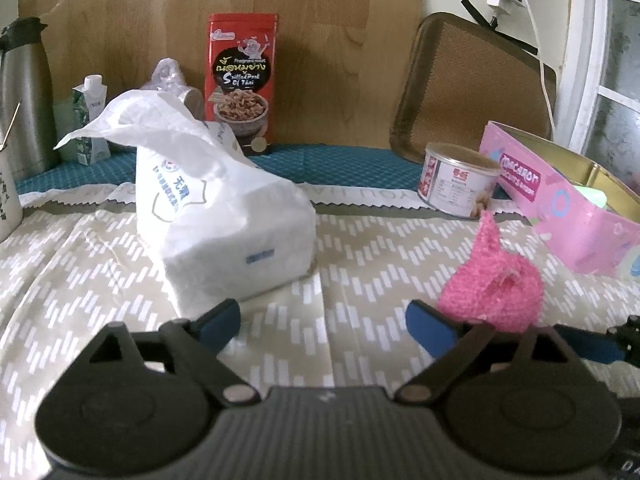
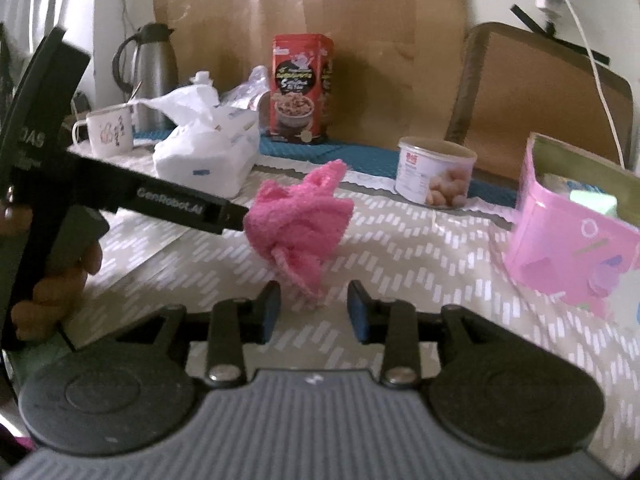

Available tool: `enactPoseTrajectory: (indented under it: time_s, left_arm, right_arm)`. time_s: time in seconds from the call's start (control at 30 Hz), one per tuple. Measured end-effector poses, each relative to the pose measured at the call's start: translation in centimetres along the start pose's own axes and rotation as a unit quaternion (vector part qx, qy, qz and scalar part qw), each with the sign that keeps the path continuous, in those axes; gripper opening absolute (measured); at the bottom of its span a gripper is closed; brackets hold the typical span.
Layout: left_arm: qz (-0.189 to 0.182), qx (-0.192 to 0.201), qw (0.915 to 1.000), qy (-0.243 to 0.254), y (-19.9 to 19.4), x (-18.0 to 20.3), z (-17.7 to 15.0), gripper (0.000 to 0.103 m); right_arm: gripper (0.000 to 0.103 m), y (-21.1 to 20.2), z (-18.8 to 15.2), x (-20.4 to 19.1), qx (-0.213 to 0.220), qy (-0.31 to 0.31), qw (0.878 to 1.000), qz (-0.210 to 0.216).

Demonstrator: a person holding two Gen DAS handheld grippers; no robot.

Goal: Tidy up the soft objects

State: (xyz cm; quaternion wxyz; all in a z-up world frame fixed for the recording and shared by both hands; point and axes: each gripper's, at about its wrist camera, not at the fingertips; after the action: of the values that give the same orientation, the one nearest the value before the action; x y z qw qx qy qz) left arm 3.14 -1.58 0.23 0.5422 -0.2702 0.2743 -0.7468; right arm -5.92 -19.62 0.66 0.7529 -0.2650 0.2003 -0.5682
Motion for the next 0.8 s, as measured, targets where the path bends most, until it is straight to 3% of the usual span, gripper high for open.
enactPoseTrajectory:
  time_s: [0.33,0.8]
  left_arm:
    - [-0.02,0.0,0.9998,-0.005,-0.1,-0.3,0.0,0.1]
    - [-0.061,0.003,0.9979,-0.023,-0.4,-1.3,0.1,0.102]
  right_arm:
    - [0.043,0.0,-0.1,1.8,0.0,0.064,0.997,0.041]
    - [0.052,0.2,0.1,1.7,-0.008,0.058,0.997,0.044]
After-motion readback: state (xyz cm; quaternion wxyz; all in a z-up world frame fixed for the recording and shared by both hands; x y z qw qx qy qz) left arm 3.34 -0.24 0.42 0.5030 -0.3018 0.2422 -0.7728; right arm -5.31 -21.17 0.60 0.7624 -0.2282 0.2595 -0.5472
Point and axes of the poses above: each gripper's, at about its wrist camera, not at the fingertips, and y roughly the way its jaws point, x to its right, z to its top, and after that the axes turned 8 degrees about -x, right-handed
